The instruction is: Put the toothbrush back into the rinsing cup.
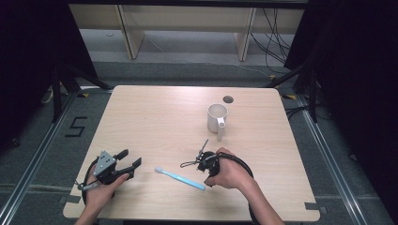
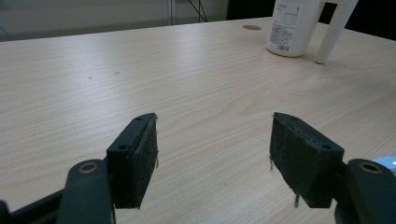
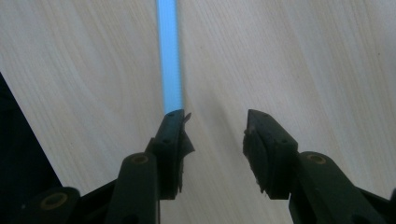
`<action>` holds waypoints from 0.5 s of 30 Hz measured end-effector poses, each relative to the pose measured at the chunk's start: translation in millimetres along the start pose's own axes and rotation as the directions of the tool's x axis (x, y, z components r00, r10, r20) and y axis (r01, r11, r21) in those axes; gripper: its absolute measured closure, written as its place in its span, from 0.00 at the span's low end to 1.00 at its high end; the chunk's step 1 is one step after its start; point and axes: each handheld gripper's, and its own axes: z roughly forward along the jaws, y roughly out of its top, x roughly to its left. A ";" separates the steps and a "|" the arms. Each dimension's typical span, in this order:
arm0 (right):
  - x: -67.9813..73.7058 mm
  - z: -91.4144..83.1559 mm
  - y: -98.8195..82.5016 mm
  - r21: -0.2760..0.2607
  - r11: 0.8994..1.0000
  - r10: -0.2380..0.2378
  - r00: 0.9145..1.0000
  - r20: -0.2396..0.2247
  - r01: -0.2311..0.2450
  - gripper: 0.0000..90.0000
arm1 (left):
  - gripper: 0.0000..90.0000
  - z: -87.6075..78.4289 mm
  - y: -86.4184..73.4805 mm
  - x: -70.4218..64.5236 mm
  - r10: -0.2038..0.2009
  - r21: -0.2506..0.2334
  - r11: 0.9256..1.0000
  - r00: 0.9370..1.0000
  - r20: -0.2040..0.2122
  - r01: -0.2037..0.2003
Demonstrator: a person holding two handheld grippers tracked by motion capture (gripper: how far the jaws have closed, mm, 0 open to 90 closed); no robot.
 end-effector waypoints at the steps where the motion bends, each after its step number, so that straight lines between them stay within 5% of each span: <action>1: 1.9 -0.1 1.9 0.010 1.000 0.016 1.000 0.005 -0.016 0.65 | 0.36 -0.1 0.0 0.0 0.000 0.000 1.000 1.000 0.000 0.000; 15: 6.4 5.4 19.8 0.010 0.999 -0.040 0.999 -0.001 0.040 0.65 | 0.36 -0.2 -0.1 -0.5 -0.001 -0.001 1.000 1.000 -0.002 0.001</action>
